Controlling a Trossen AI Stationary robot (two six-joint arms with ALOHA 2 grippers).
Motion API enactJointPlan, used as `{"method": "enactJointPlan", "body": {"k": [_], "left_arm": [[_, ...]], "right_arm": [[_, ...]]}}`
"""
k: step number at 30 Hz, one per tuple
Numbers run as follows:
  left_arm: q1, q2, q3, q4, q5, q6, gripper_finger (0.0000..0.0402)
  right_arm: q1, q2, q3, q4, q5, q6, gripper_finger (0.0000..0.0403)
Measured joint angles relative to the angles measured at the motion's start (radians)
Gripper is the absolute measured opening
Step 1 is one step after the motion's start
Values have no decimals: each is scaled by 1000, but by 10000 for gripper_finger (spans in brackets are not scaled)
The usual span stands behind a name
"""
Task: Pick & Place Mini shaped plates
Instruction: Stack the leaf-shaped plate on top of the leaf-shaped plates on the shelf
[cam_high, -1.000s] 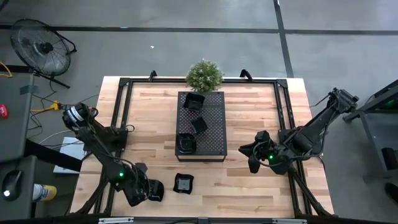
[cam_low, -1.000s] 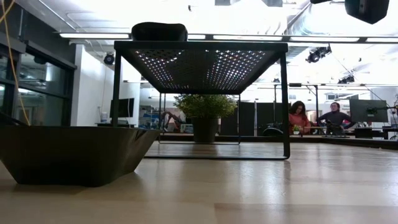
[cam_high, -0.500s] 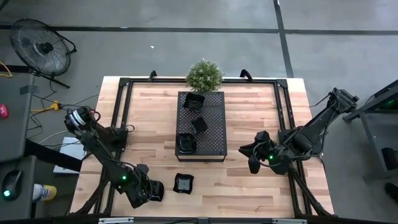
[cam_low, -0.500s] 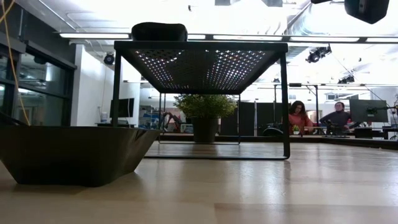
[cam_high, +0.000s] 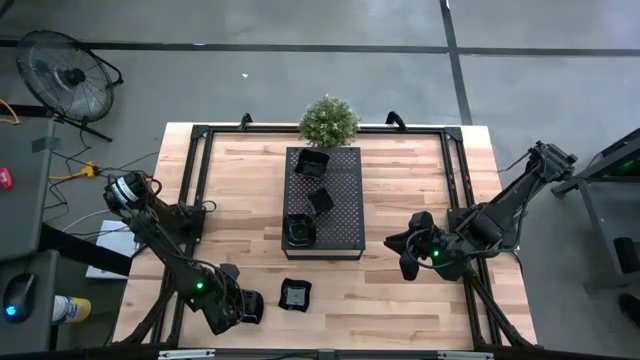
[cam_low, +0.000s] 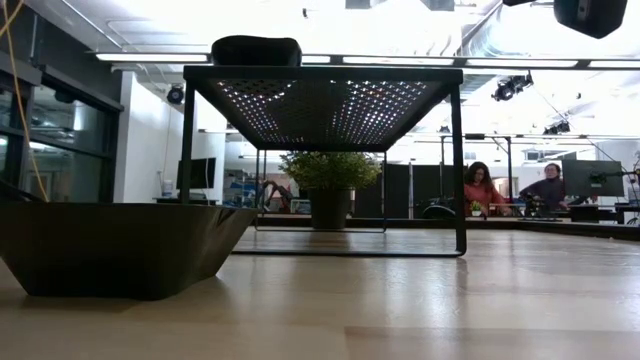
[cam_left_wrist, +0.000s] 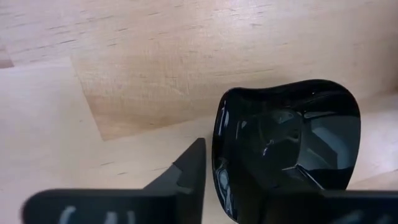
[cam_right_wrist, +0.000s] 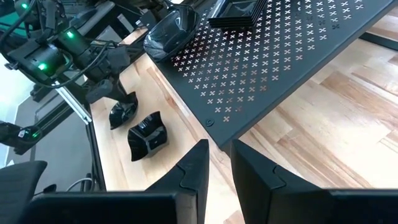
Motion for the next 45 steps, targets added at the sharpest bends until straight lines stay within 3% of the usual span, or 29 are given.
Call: {"method": "enactJointPlan", "body": {"k": [6, 20, 32, 45], "left_arm": [[0, -2, 2, 5, 0, 32, 6], [0, -134, 2, -54, -31, 109, 1], [0, -309, 2, -153, -231, 130, 0], [1, -340, 3, -115, -332, 119, 0]], "right_arm": [[0, 0, 0, 0, -18, -19, 62], [76, -30, 0, -50, -44, 29, 62], [107, -75, 0, -100, -19, 65, 62], [107, -75, 0, -123, -4, 62, 62]]}}
